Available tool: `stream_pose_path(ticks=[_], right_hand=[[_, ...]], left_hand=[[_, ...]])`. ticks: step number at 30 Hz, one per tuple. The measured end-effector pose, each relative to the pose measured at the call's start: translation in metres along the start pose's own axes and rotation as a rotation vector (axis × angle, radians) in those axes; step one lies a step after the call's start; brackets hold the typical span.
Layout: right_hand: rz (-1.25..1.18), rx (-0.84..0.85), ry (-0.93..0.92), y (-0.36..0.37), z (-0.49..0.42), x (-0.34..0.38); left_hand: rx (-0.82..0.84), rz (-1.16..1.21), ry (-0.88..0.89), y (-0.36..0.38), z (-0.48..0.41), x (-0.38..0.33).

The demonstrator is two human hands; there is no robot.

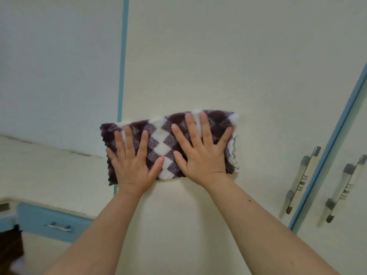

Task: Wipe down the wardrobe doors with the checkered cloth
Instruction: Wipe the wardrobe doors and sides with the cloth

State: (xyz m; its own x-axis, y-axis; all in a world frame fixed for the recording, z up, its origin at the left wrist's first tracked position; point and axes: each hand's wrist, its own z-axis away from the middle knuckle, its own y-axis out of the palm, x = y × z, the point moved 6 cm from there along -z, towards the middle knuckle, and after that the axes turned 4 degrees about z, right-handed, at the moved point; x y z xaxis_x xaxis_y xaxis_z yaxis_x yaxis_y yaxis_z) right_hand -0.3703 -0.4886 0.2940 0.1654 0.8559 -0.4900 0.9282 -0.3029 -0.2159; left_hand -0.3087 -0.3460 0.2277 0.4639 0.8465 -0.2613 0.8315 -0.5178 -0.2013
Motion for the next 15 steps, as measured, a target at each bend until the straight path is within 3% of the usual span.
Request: stream_pose_path(ticks=[6, 15], right_hand=[[-0.027, 0.037, -0.124, 0.005, -0.005, 0.034], [-0.019, 0.058, -0.256, 0.015, 0.066, 0.028]], left_hand=[[0.017, 0.027, -0.138, 0.005, 0.033, 0.028], [0.107, 0.102, -0.26, 0.024, 0.108, 0.002]])
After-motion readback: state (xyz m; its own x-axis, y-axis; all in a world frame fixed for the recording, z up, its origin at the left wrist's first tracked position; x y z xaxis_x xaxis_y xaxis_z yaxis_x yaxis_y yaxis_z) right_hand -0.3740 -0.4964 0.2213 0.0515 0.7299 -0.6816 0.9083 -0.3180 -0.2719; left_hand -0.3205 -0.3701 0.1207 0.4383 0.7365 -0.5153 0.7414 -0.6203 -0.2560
